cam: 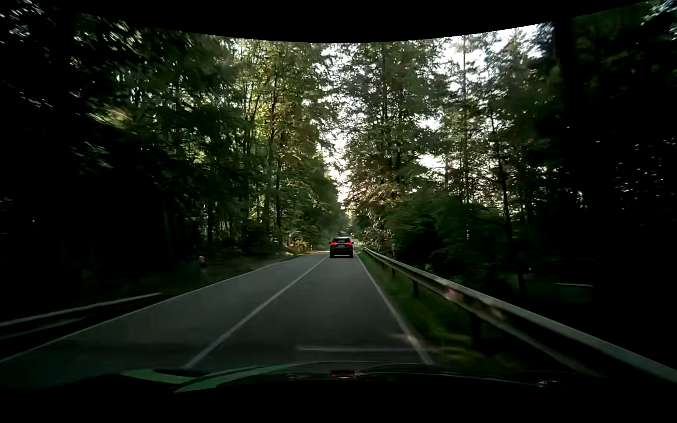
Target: Follow the waypoints while adhering to traffic rules and regulations
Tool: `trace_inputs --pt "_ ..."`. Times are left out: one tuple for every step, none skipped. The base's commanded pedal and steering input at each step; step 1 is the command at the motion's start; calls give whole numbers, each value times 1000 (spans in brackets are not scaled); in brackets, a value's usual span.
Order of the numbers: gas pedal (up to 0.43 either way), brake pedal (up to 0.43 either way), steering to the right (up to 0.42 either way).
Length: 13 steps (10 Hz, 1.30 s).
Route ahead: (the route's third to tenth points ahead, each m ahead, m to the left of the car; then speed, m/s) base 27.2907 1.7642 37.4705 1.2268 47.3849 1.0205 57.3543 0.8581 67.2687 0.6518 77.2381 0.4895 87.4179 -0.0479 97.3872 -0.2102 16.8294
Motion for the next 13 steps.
trace_inputs --pt "169 0 -5" --pt "169 0 -5" --pt "169 0 -5" --pt "169 0 -5" --pt "169 0 -5" --pt "169 0 -4" --pt "169 0 -4" --pt "169 0 -3" --pt "169 0 -1" --pt "169 0 -1" --pt "157 0 -1" --pt "157 0 -1" --pt "138 0 -1"
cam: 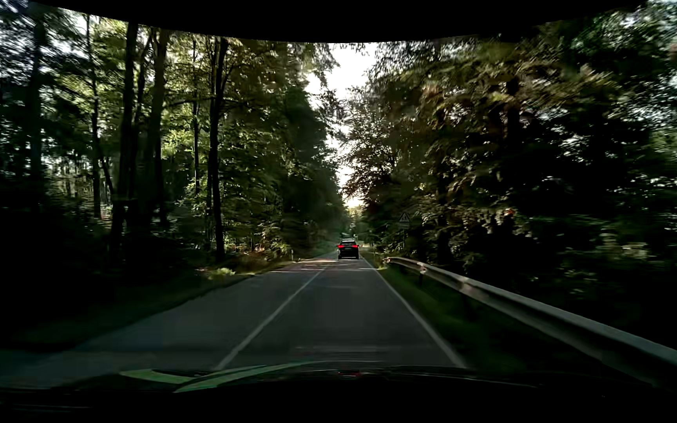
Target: Follow the waypoints while adhering to traffic rules and regulations
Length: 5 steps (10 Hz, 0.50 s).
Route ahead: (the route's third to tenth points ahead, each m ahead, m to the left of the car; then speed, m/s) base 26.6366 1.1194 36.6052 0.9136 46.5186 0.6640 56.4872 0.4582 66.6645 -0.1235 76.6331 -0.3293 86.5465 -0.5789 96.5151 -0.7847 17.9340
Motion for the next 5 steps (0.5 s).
trace_inputs --pt "130 0 -1" --pt "130 0 0" --pt "130 0 5" --pt "130 0 10" --pt "130 0 10"
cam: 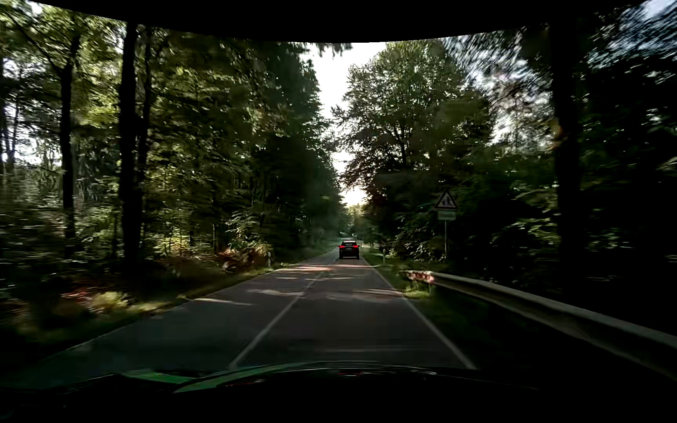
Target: Follow the waypoints while adhering to traffic rules and regulations
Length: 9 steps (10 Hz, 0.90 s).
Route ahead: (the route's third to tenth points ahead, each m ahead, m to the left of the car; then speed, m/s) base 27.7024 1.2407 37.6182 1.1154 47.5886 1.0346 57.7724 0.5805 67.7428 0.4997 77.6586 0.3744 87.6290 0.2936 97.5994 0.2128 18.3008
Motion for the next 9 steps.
trace_inputs --pt "118 0 8" --pt "118 0 8" --pt "98 0 8" --pt "98 0 6" --pt "98 0 4" --pt "98 0 3" --pt "98 0 3" --pt "98 0 2" --pt "98 0 0"
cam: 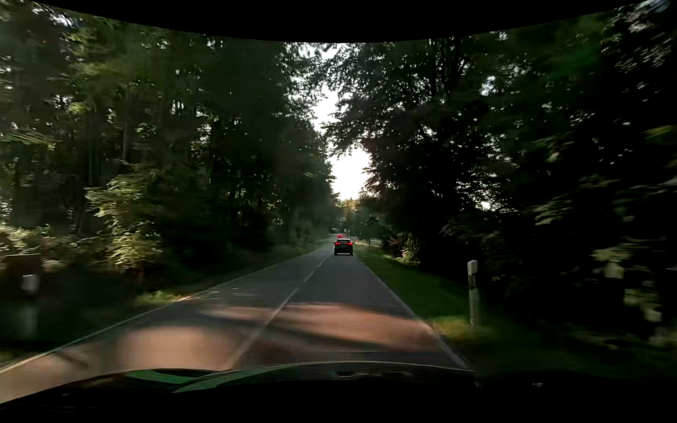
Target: Follow the waypoints while adhering to traffic rules and regulations
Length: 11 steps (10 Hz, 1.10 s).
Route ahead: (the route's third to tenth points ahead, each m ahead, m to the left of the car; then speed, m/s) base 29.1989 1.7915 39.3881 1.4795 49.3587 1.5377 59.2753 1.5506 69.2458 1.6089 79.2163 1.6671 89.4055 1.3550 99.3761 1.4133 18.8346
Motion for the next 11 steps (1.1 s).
trace_inputs --pt "87 0 -1" --pt "87 0 -4" --pt "87 0 -4" --pt "87 0 -4" --pt "87 0 -4" --pt "87 0 -4" --pt "87 0 -4" --pt "87 0 -4" --pt "87 0 -3" --pt "87 0 -1" --pt "79 0 1"
